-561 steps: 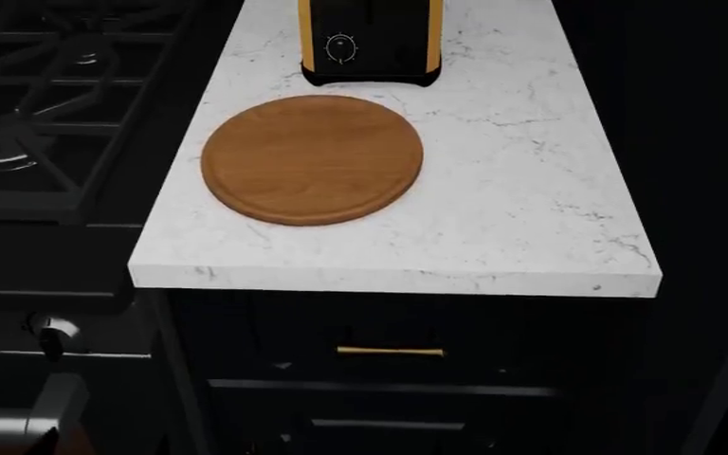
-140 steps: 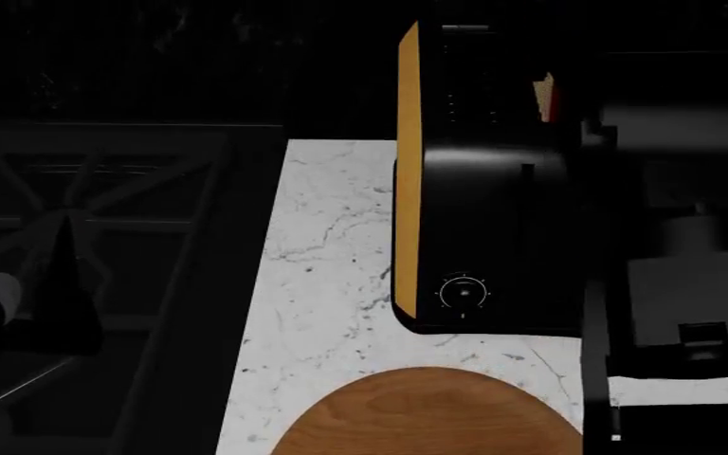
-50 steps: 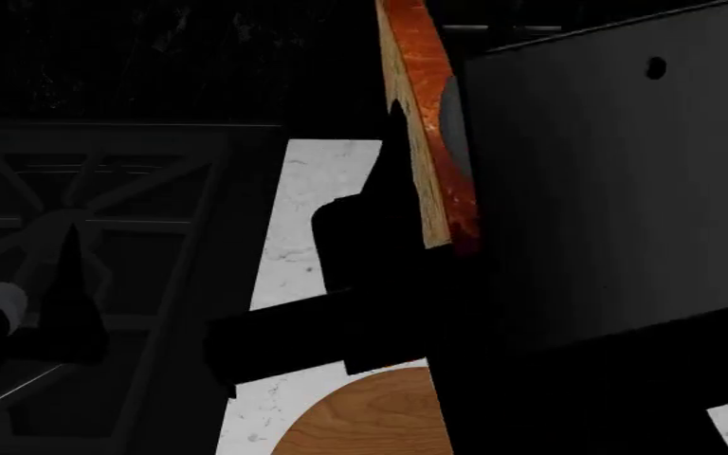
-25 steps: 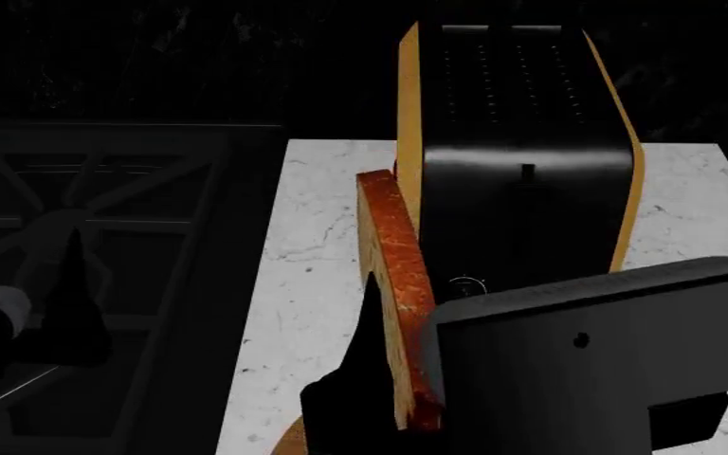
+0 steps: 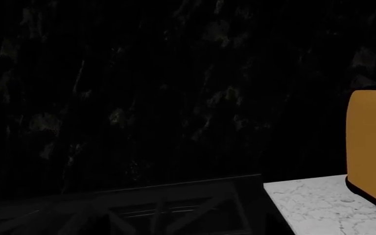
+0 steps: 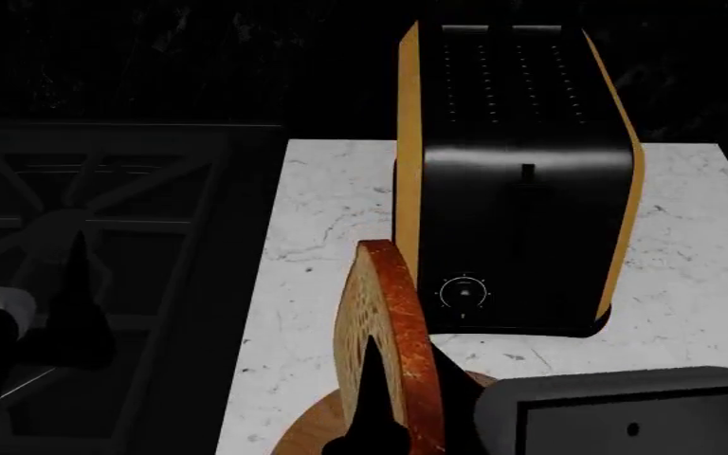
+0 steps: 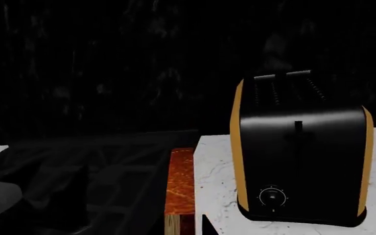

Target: Place the toasted item on a plate.

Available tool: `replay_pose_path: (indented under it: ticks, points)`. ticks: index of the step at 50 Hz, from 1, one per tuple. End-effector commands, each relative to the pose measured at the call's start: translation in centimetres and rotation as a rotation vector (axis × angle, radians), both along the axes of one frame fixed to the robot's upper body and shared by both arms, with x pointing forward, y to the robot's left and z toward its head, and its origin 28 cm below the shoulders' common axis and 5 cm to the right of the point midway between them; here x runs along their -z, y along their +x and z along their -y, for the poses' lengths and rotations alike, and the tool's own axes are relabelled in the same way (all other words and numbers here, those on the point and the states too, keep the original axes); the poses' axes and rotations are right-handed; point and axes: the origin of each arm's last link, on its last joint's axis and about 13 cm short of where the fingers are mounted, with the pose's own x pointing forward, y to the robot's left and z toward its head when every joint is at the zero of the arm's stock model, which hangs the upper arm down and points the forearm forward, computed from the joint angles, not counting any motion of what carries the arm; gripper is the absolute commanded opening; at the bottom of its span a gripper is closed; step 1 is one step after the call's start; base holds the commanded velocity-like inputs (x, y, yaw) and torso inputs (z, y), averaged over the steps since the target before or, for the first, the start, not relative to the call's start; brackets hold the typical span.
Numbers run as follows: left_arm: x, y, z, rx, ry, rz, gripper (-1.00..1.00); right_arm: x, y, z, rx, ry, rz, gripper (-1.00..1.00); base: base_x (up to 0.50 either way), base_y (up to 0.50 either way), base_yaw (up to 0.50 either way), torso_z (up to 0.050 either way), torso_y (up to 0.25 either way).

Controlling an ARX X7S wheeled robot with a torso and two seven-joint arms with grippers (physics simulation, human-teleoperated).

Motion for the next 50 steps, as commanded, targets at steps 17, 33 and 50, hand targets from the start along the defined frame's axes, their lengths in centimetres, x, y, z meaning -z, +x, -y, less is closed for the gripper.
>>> replay_pose_path:
  ticks: [17, 33, 50]
  points:
    - [0.1, 0.0, 0.0, 0.003, 0.005, -0.004, 1.00, 2.7, -0.8, 0.1, 0.048, 0.095, -0.080, -1.00, 0.00, 0.00, 0.00, 0.000, 0.000]
    - [-0.1, 0.0, 0.0, 0.003, 0.008, -0.002, 1.00, 3.3, -0.1, 0.0, 0.031, 0.099, -0.094, -1.00, 0.00, 0.00, 0.00, 0.000, 0.000]
    - [0.0, 0.0, -0.1, -0.001, 0.012, -0.004, 1.00, 3.8, 0.8, 0.2, 0.042, 0.096, -0.109, -1.00, 0.00, 0.00, 0.00, 0.000, 0.000]
